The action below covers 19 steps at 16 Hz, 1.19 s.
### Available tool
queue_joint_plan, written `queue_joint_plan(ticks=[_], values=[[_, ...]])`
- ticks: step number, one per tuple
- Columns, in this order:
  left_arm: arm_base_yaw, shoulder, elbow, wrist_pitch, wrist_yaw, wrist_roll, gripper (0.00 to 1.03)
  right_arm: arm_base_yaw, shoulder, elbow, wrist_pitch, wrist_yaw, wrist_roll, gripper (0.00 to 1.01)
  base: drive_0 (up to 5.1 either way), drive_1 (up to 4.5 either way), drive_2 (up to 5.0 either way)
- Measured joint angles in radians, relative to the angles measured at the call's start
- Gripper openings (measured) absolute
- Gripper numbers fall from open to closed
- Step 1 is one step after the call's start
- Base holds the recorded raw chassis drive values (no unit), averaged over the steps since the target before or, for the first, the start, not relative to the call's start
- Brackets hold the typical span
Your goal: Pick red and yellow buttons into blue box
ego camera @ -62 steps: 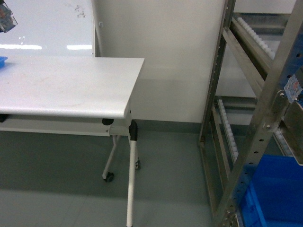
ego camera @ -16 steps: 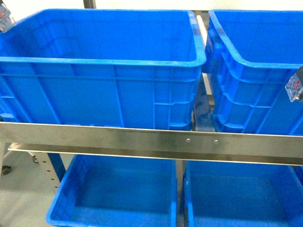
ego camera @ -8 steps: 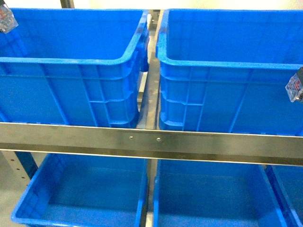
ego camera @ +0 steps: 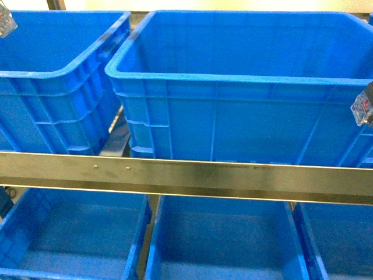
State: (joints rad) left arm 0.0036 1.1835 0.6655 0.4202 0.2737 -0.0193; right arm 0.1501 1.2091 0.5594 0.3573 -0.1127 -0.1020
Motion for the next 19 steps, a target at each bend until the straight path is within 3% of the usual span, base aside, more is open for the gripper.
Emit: queue_joint_plan(ticks=[5,13,19], values=[[-0.003,-0.001,0.0,-0.004,0.004,0.0,0.24,-0.006,0.0,0.0,0.002,0.004,0.0,0.25,4.9,-2.27,-2.3],[0.0,-0.001,0.0,-0.002,0.0,0.0,0.24,0.0,0.0,0.0,-0.002,-0.015,0.0,0.25,2.7,1.82,-4.8],[-0.003,0.003,0.0,-0.002,0.002,0.0,0.24,0.0,0.0,0.0,0.001,-0.001,0.0,0.25,0.0,0.0,0.0]])
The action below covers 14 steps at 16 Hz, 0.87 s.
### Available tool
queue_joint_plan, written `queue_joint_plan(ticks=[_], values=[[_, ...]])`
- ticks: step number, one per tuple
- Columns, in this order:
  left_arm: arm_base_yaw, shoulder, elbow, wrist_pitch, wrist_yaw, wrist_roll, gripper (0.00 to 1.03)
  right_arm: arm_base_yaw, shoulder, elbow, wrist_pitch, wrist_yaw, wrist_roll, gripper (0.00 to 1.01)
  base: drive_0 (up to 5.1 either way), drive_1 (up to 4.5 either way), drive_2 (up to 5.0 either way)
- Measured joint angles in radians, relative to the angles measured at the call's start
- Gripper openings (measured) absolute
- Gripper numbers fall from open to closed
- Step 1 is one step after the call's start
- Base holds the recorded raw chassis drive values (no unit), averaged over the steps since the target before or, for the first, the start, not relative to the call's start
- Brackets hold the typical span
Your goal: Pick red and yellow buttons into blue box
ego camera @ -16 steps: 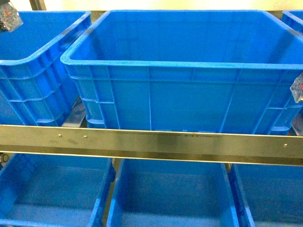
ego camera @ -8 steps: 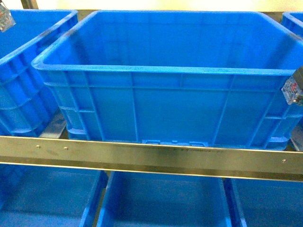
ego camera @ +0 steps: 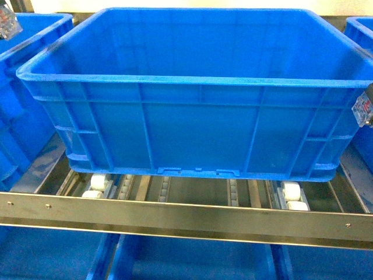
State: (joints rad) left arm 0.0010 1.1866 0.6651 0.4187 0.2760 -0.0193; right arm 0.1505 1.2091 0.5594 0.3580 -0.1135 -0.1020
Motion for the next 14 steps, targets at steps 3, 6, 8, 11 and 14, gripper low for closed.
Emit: queue_joint_plan(ticks=[3,6,8,11,14], values=[[0.0,0.0,0.0,0.0,-0.002,0.0,0.24,0.0,0.0,0.0,0.0,-0.002,0.0,0.25,0.0,0.0,0.0],[0.0,0.001,0.0,-0.004,-0.002,0.0,0.24,0.0,0.0,0.0,0.0,0.0,0.0,0.25,0.0,0.0,0.0],[0.0,0.0,0.0,0.0,-0.002,0.0,0.24,0.0,0.0,0.0,0.0,0.0,0.0,0.25,0.0,-2.11,2.2],[0.0,-0.011,0.0,0.003,-0.002,0.0,0.24,0.0,-0.003,0.0,-0.004,-0.004,0.0,0.25,0.1,-2.82,2.9],[0.0,-0.009,0.0,-0.001,-0.002,0.0,0.24,0.0,0.0,0.0,0.0,-0.003,0.0,0.25,0.0,0.0,0.0]])
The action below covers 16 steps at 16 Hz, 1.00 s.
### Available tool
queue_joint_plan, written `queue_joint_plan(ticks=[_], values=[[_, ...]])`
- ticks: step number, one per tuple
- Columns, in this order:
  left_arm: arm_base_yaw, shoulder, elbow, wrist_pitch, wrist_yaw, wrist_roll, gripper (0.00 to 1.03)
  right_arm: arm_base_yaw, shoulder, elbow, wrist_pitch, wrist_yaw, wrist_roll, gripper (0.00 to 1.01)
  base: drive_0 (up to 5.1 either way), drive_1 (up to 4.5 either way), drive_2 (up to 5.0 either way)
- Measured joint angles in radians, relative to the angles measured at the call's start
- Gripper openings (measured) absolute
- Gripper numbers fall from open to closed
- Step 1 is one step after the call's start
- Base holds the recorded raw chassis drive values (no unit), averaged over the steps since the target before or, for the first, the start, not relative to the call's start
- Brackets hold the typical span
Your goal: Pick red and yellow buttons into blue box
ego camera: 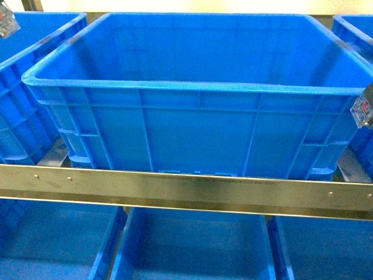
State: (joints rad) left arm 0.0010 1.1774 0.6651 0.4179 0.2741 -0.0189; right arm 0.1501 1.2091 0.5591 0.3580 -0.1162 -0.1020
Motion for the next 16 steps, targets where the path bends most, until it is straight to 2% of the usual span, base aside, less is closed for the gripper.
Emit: queue_joint_plan(ticks=[6,8,11,13,16], values=[[0.0,0.0,0.0,0.0,0.0,0.0,0.24,-0.001,0.0,0.001,0.0,-0.001,0.0,0.25,0.0,0.0,0.0],[0.0,0.0,0.0,0.0,0.0,0.0,0.24,0.002,0.0,0.036,-0.035,-0.019,-0.004,0.25,0.0,0.0,0.0],[0.0,0.0,0.0,0.0,0.0,0.0,0.24,0.046,0.0,0.154,-0.033,-0.034,-0.008,0.25,0.0,0.0,0.0],[0.0,0.0,0.0,0.0,0.0,0.0,0.24,0.081,0.008,0.213,-0.042,-0.039,-0.023,0.25,0.0,0.0,0.0],[0.0,0.0,0.0,0.0,0.0,0.0,0.24,0.099,0.058,0.248,-0.059,-0.04,-0.042,0.25,0.0,0.0,0.0]])
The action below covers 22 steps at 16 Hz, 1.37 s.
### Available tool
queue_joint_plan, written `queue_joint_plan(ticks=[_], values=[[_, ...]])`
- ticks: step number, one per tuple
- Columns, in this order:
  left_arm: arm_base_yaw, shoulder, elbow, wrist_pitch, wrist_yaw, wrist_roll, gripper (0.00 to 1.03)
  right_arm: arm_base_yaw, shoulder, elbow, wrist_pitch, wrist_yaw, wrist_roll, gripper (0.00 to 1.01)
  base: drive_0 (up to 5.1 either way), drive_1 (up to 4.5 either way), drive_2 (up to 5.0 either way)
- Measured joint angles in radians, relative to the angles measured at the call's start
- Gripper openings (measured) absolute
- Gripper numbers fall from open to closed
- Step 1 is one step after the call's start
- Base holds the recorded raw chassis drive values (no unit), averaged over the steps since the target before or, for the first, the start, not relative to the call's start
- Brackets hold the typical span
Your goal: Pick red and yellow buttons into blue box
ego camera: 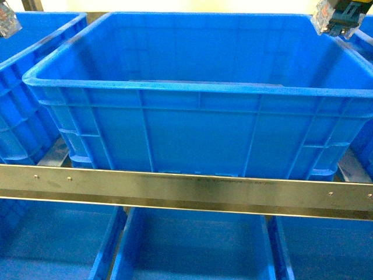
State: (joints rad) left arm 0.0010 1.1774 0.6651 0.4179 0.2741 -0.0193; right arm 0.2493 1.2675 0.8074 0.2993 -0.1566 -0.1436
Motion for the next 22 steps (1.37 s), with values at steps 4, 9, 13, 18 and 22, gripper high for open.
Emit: queue_joint_plan(ticks=[4,9,13,18,22], values=[[0.0,0.0,0.0,0.0,0.0,0.0,0.24,0.022,0.135,0.077,0.016,-0.03,-0.013,0.25,0.0,0.0,0.0],[0.0,0.0,0.0,0.0,0.0,0.0,0.24,0.05,0.353,0.217,0.018,-0.057,-0.08,0.25,0.0,0.0,0.0],[0.0,0.0,0.0,0.0,0.0,0.0,0.24,0.025,0.449,0.277,0.005,-0.039,-0.145,0.25,0.0,0.0,0.0],[0.0,0.0,0.0,0.0,0.0,0.0,0.24,0.025,0.448,0.283,0.008,-0.038,-0.161,0.79,0.0,0.0,0.0],[0.0,0.01,0.003,0.016,0.005,-0.001,0.24,0.025,0.448,0.283,0.008,-0.038,-0.163,0.98,0.0,0.0,0.0]])
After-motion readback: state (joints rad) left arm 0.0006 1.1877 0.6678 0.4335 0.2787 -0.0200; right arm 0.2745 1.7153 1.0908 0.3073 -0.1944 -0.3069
